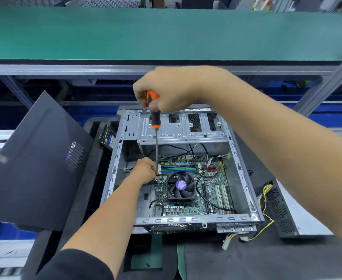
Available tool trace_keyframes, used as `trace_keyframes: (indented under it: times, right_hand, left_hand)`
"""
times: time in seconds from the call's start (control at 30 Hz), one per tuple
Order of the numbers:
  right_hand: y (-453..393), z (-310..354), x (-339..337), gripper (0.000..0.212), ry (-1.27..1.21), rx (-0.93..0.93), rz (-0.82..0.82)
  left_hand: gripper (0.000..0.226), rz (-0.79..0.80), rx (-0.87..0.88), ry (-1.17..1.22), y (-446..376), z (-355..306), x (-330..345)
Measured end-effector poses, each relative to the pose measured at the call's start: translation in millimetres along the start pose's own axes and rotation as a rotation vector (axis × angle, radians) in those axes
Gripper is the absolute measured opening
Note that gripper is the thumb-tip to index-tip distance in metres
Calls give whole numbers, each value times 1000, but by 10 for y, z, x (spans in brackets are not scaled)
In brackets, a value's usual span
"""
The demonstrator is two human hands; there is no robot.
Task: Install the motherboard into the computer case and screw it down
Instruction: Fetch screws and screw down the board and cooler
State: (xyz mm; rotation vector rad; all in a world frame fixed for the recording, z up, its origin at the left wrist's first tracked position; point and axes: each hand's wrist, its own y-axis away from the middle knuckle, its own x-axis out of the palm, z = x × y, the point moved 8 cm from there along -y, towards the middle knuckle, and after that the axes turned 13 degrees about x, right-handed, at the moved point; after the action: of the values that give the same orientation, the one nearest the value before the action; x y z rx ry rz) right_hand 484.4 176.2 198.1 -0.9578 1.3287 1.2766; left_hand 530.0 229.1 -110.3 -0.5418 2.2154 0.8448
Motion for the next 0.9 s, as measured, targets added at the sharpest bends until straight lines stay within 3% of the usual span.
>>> trace_keyframes:
  times: [0.07, 0.13, 0.3, 0.37, 0.43, 0.5, 0.6, 0.63, 0.73, 0.8, 0.9]
  right_hand:
    - [-38, -16, -33, 28, 43, 67, -144]
    - [-57, -74, -22, 38, 70, 163, -186]
    - [-56, -39, 28, 10, -2, 55, 47]
    - [-73, 25, -4, 9, -28, 10, -38]
    - [-89, 30, -22, 32, 35, 66, -178]
    - [-124, -21, -15, 38, 80, 142, -199]
    - [-126, -61, 65, 11, 2, 94, 46]
    - [-106, -42, 63, 12, -31, 53, 99]
    - [-114, -4, -20, 9, -2, 2, -62]
    - [-135, -63, -41, 35, 57, 99, -188]
    - [-150, -125, 14, 30, 108, 140, -81]
  left_hand:
    - [38, -10, 7, 0, -10, 10, 2]
    - [38, -13, 10, 2, -4, 13, 6]
    - [37, -19, -1, 0, -6, 10, 0]
    - [37, -17, -1, -2, 2, 8, -7]
    - [36, -27, 9, 5, 6, 2, -11]
    - [36, -37, 16, 5, 12, 12, -8]
    - [36, -65, 20, 37, 22, 40, -12]
    - [36, -67, 20, 44, 27, 38, -15]
    - [36, -69, 18, 67, 44, 27, -19]
    - [35, -69, 20, 71, 48, 28, -20]
    - [34, -72, 29, 62, 48, 30, -22]
